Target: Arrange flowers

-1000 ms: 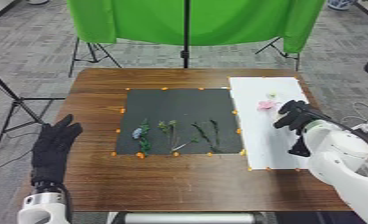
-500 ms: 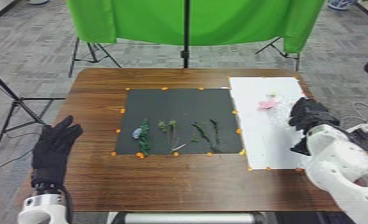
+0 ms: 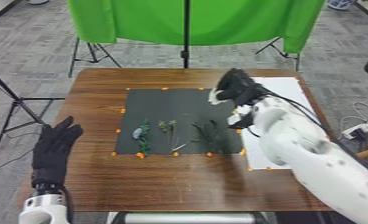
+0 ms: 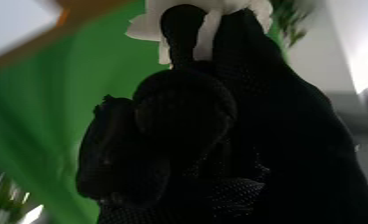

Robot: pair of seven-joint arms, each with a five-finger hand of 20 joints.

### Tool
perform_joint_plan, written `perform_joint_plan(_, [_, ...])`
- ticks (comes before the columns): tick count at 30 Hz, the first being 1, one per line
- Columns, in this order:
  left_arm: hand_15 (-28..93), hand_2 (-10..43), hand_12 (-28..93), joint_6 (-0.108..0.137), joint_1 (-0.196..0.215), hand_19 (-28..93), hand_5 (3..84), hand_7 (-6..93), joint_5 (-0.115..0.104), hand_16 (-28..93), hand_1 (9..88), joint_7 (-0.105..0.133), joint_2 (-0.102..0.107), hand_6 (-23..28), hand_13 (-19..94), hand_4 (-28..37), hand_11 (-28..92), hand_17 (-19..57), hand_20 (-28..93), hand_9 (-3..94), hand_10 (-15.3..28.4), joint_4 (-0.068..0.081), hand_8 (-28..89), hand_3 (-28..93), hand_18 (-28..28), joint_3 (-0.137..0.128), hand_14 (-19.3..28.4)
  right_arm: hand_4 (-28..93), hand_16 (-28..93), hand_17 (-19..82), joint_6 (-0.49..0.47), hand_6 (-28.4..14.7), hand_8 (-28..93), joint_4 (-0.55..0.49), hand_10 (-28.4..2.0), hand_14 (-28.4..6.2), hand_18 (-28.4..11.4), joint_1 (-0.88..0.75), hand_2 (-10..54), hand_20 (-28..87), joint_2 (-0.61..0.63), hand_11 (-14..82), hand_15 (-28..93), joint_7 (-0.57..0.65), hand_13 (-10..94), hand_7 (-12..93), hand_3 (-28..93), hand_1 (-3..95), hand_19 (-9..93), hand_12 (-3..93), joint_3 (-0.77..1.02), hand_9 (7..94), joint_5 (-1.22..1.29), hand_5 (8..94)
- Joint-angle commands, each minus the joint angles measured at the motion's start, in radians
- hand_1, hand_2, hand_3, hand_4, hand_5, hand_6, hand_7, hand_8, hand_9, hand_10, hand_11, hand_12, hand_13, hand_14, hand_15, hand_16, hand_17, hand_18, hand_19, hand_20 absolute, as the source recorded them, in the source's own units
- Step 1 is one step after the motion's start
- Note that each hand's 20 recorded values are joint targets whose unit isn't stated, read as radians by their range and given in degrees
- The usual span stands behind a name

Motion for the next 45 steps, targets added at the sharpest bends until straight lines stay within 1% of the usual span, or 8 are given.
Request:
perform_joint_plan(1, [21,22.6,15,0.083,-0.007,6,48.4,11.3,-0.026,2,19.9,0.04,0.015,4.1,33,-28.3,17,2.9,19,46.5,13.8,0.002,-5,55,12.4,0.043,16.8,-12,36,66,0.016,-1.7,12,0.234,-10.4,-1.7,-8.8,0.407,-9.5,49,-0.339,7.1,55,-0.024,91,16,49,65.8,93,38.4,-0.376,89.9,0.017,80.6])
perform_joint_plan(9, [22,25.3,14,0.083,-0.037,6,48.9,10.6,-0.026,1,20.0,0.031,0.032,4.8,34,-28.3,18,3.0,19,47.8,13.8,0.006,-6,56,12.3,0.049,16.7,-13,36,66,0.092,-1.4,11,0.428,-10.2,-1.9,-9.3,0.461,-9.5,50,-0.481,6.8,55,-0.046,91,16,51,64.8,93,37.5,-0.475,89.5,-0.01,80.2])
perform_joint_plan(19, [23,23.1,15,0.067,-0.065,7,48.3,11.2,-0.023,1,19.5,0.015,0.038,4.6,33,-28.3,19,2.5,19,47.6,13.7,0.02,-6,56,12.6,0.07,16.8,-14,36,66,0.041,-1.1,10,0.572,-10.0,-1.8,-9.4,0.436,-9.5,51,-0.543,6.5,55,0.0,91,16,53,63.8,93,37.2,-0.488,89.3,-0.043,79.8])
perform_joint_plan(21, [23,22.8,15,0.068,-0.062,7,48.3,11.2,-0.023,1,19.7,0.014,0.037,4.7,33,-28.3,19,2.5,19,47.7,13.7,0.019,-6,56,12.7,0.071,16.7,-14,36,65,-0.01,-1.0,10,0.582,-10.3,-2.0,-9.7,0.43,-9.5,51,-0.55,6.1,55,0.004,91,16,53,63.5,93,36.9,-0.478,88.7,-0.043,79.2])
perform_joint_plan(31, [23,15.1,15,0.064,-0.079,7,47.8,11.0,-0.021,1,17.4,0.01,0.041,4.8,33,-28.3,19,2.2,19,47.4,13.8,0.026,-6,58,12.8,0.073,16.9,-14,35,64,-0.038,0.1,7,0.617,-11.4,-2.4,-10.1,0.426,-9.5,50,-0.558,9.1,55,0.015,90,14,52,59.6,93,33.0,-0.48,86.1,-0.054,73.1])
perform_joint_plan(36, [23,13.5,15,0.066,-0.086,7,47.7,10.9,-0.021,1,16.8,0.01,0.04,4.8,33,-28.3,19,2.1,19,47.3,13.8,0.03,-5,58,12.9,0.08,16.9,-16,35,64,-0.04,1.7,-9,0.606,-13.3,-2.3,-10.0,0.436,-9.5,49,-0.553,17.1,54,0.012,90,15,62,49.1,93,23.6,-0.477,83.0,-0.022,63.1])
perform_joint_plan(39, [23,13.0,15,0.062,-0.087,7,47.5,10.9,-0.019,1,16.6,0.01,0.038,4.8,33,-28.3,19,2.0,19,47.3,13.8,0.031,-5,58,13.0,0.082,17.0,-16,35,64,-0.045,1.8,-10,0.595,-14.1,-2.3,-10.2,0.435,-9.5,49,-0.548,18.2,53,0.011,90,13,63,45.5,93,20.6,-0.473,82.4,-0.011,59.7])
perform_joint_plan(45, [23,12.4,15,0.064,-0.07,7,47.4,10.8,-0.018,2,16.6,0.009,0.028,4.9,33,-28.3,19,1.8,19,47.2,13.8,0.022,-5,58,13.1,0.073,17.0,-16,35,64,-0.173,1.4,-10,0.508,-14.5,-2.5,-10.3,0.433,-9.5,48,-0.487,18.5,52,0.026,91,13,62,42.2,93,19.7,-0.435,83.0,-0.054,57.1])
